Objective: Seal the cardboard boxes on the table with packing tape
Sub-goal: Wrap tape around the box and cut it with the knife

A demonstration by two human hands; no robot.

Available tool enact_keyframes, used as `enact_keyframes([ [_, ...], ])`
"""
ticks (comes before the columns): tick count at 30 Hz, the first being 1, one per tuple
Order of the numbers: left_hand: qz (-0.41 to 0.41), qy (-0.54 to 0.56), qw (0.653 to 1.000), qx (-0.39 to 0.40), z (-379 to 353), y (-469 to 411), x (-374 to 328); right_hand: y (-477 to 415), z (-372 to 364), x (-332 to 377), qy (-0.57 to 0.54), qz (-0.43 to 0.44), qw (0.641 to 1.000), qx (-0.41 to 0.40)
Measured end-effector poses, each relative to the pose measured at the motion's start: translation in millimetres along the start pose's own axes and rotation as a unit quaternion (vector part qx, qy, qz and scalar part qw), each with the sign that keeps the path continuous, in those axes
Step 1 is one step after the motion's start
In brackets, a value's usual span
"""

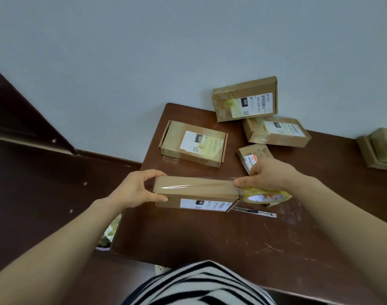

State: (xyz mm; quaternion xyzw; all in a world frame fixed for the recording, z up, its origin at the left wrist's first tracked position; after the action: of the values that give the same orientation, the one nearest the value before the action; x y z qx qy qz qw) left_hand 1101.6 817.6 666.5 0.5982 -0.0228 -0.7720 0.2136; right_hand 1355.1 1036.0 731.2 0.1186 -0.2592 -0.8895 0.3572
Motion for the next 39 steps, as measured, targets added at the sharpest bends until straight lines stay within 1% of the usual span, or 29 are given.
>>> enact_keyframes([
  [8,0.006,0.012,1.0,0.008,-0.5,0.7,1.3,-7.0,-18.9,-0.9,-0.034,-0.01,0.998,0.046],
  [14,0.008,0.013,1.0,0.013,-1.0,0.3,-2.3,-8.0,-32.0,1.7,-0.091,-0.009,0.995,0.049],
  [17,0.02,-0.008,0.999,0.027,-2.9,1.1,-3.8,-8.3,-33.3,0.8,-0.109,-0.012,0.993,0.055],
  [19,0.06,-0.043,0.996,0.058,-3.6,1.9,-5.8,-8.8,-34.3,1.0,-0.111,-0.011,0.992,0.059],
  [21,0.109,-0.115,0.983,0.088,-8.2,1.1,-15.4,-9.1,-36.1,1.1,-0.111,-0.009,0.992,0.059],
  [22,0.11,-0.164,0.977,0.078,-13.2,-2.4,-21.2,-8.9,-36.1,0.8,-0.109,-0.01,0.993,0.054],
  [25,0.025,-0.303,0.951,-0.047,-41.3,-16.8,-41.7,-9.0,-35.4,1.4,-0.111,-0.009,0.992,0.056],
  [26,0.006,-0.337,0.939,-0.07,-53.9,-19.9,-45.1,-9.3,-36.2,0.9,-0.113,-0.008,0.992,0.06],
  [28,0.001,-0.401,0.914,-0.071,-66.6,-22.7,-43.1,-9.7,-37.5,2.1,-0.12,-0.006,0.991,0.06],
  [29,0.018,-0.422,0.905,-0.059,-67.5,-24.4,-40.7,-10.1,-38.3,1.7,-0.124,-0.009,0.99,0.059],
  [32,0.064,-0.446,0.891,-0.043,-68.5,-34.0,-40.9,-12.1,-37.5,0.9,-0.123,-0.012,0.991,0.058],
  [33,0.063,-0.448,0.891,-0.04,-76.2,-37.3,-44.4,-12.7,-37.4,0.9,-0.119,-0.013,0.991,0.061],
  [35,0.021,-0.447,0.894,-0.035,-101.5,-38.4,-51.4,-13.4,-40.5,1.2,-0.119,-0.009,0.991,0.065],
  [37,-0.014,-0.455,0.888,-0.058,-117.2,-33.4,-53.7,-13.2,-43.9,2.3,-0.114,-0.01,0.992,0.053],
  [39,0.011,-0.455,0.889,-0.057,-119.6,-40.8,-57.8,-13.9,-46.4,0.0,-0.128,-0.014,0.991,0.044],
])
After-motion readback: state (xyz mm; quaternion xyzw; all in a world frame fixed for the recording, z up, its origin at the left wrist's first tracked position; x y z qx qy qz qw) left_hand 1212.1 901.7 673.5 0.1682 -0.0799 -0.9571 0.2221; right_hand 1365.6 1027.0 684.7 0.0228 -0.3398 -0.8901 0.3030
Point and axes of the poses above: each hand's wrist, its own y-axis away from the middle knuckle, its own z-axis out of the back of the hand, x = y × z, the point moved 3 cm from there along -y, towards the middle knuckle, and after that the axes turned 15 degrees about y, right-handed, at the moved point
